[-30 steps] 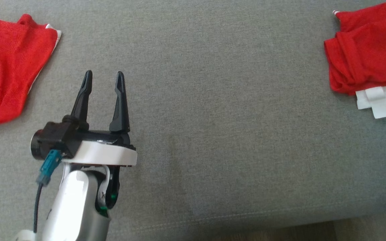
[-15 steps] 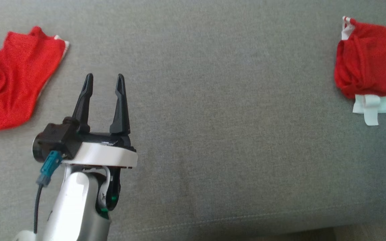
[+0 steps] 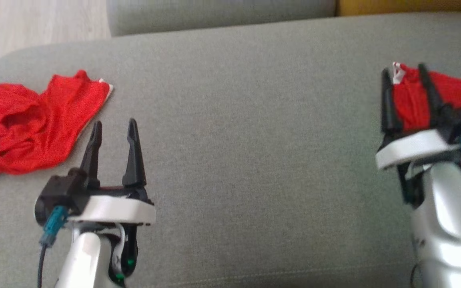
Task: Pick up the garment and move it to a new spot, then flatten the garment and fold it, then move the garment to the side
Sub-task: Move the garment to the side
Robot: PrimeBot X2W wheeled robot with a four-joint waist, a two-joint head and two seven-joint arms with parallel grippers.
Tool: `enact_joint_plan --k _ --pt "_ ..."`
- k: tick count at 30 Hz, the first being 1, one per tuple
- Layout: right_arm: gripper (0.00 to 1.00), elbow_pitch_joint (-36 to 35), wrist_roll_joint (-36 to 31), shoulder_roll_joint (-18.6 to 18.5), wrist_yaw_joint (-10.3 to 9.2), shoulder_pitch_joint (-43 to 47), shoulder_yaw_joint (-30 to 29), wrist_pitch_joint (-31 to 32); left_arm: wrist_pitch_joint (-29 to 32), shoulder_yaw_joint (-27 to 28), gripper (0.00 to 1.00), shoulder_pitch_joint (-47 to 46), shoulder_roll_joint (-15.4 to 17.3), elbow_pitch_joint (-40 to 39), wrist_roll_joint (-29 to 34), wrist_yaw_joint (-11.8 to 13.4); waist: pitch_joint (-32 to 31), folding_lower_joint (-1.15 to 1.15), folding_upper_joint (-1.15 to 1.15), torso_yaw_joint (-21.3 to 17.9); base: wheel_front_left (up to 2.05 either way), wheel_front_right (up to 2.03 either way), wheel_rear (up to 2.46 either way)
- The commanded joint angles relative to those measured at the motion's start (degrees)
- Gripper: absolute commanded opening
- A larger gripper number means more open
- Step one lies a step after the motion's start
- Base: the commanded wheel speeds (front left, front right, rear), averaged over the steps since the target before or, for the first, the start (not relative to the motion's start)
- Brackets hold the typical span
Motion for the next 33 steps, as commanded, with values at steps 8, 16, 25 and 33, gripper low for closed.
enact_joint_plan --k 8,16,25,33 --pt "1.00 -12.04 0.87 3.64 0.19 11.57 0.06 -0.53 -0.29 0.84 1.00 3.53 0.53 -2.48 1.84 -0.36 -4.97 0.00 0.00 1.26 0.00 0.00 0.00" --pt "1.00 -14.79 9.02 3.79 0.19 21.04 2.02 -0.53 -0.29 -0.14 1.00 8.76 0.53 -2.65 1.74 0.34 -6.15 0.00 0.00 1.34 0.00 0.00 0.00" --pt "1.00 -14.26 10.90 3.80 0.19 23.73 2.60 -0.53 -0.29 -0.78 1.00 10.42 0.53 -1.34 2.25 0.24 -6.10 0.00 0.00 0.95 0.00 0.00 0.00" --pt "1.00 -14.31 11.06 3.80 0.19 23.62 2.32 -0.53 -0.29 -0.78 1.00 9.86 0.53 -0.73 1.90 0.13 -6.12 0.00 0.00 0.96 0.00 0.00 0.00"
